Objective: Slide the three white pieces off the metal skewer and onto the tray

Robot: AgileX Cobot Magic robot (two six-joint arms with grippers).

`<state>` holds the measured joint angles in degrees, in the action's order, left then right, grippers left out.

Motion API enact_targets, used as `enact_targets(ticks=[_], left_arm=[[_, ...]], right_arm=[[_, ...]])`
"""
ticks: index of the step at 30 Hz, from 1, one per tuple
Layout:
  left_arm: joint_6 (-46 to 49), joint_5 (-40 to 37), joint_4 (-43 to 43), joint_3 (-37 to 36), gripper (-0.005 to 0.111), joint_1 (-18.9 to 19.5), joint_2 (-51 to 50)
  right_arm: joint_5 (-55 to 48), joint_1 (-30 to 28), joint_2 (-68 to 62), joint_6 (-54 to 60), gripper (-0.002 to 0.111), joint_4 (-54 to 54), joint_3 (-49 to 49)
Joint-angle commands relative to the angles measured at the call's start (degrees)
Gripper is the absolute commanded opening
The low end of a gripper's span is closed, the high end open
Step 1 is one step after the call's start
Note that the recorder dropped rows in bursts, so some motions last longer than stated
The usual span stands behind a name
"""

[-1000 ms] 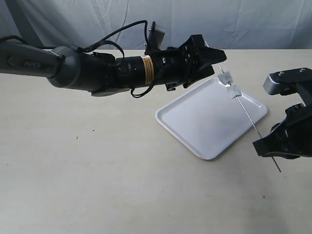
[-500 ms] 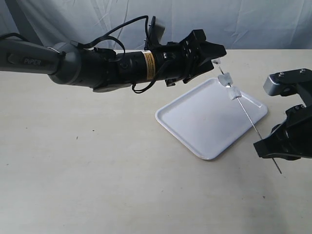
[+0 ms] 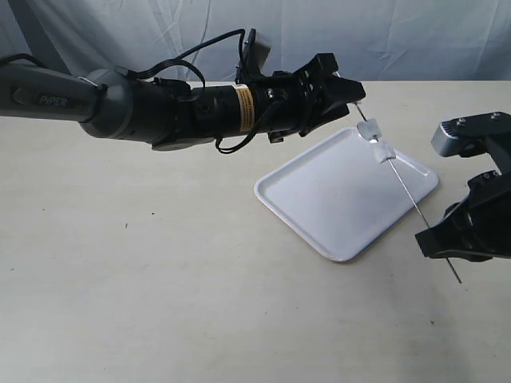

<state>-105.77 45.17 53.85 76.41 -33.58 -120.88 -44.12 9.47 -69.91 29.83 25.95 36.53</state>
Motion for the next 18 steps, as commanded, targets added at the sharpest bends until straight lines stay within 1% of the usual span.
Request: enact_targets(ticks=[1, 6, 10, 18], left_arm=[[0.4, -0.1, -0.4, 0.2, 0.032, -0.3, 0.0], [0.6, -0.3, -0.5, 0.2, 0.021, -0.3, 0.0], [1.4, -0.4, -1.1, 0.2, 0.02, -0.3, 0.0], [1.4, -0.5, -1.0, 0.2, 0.02, -0.3, 0.0]], right_arm=[[0.5, -0.1, 0.4, 0.1, -0.001, -0.4, -0.3], [1.5, -0.1, 0.4, 0.1, -0.001, -0.4, -1.0], [2.5, -0.1, 0.4, 0.1, -0.001, -0.4, -2.5], [2.3, -0.1, 0.4, 0.4, -0.001, 0.7, -2.5]])
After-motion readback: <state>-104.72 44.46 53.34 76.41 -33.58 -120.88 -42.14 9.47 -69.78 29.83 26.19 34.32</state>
